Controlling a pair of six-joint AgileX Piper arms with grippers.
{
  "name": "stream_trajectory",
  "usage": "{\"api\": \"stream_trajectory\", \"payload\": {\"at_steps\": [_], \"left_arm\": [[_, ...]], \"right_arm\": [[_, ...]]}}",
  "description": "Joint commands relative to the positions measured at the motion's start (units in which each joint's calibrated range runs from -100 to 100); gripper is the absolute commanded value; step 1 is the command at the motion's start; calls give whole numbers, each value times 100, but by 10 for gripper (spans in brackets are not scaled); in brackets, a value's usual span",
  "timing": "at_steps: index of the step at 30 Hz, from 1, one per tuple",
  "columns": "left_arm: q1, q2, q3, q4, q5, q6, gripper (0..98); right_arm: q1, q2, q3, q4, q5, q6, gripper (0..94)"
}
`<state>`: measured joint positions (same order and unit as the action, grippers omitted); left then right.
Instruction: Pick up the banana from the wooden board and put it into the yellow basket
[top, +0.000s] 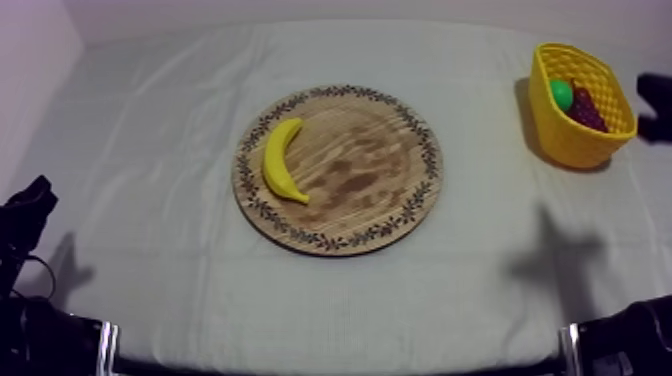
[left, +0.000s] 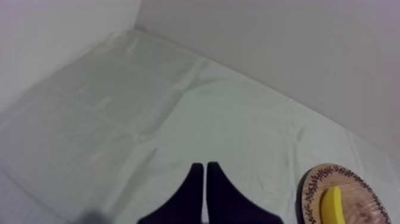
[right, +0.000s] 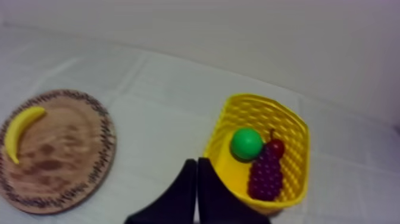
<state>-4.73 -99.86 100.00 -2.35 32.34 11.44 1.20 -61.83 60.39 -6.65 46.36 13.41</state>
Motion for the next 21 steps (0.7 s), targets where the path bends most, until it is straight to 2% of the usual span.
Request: {"api": "stream_trajectory", "payload": {"at_steps": [1, 7, 11, 16, 21], "left_arm": [[-1, 4, 0, -2, 0, 1, 1], [-1, 4, 0, -2, 0, 1, 1], [-1, 4, 0, -2, 0, 1, 1], [-1, 4, 0, -2, 0, 1, 1], [-1, 4, 0, -2, 0, 1, 1]], "right_arm": [[-277, 1228, -2164, 103, 777, -491, 2], [-887, 2726, -4328, 292, 2223, -1084, 2], [-1298, 3512, -5396, 335, 2899, -1367, 2], [-1803, 4271, -6293, 399, 3377, -1664, 2], [-2305, 4873, -6704, 501, 3507, -1896, 2]]}}
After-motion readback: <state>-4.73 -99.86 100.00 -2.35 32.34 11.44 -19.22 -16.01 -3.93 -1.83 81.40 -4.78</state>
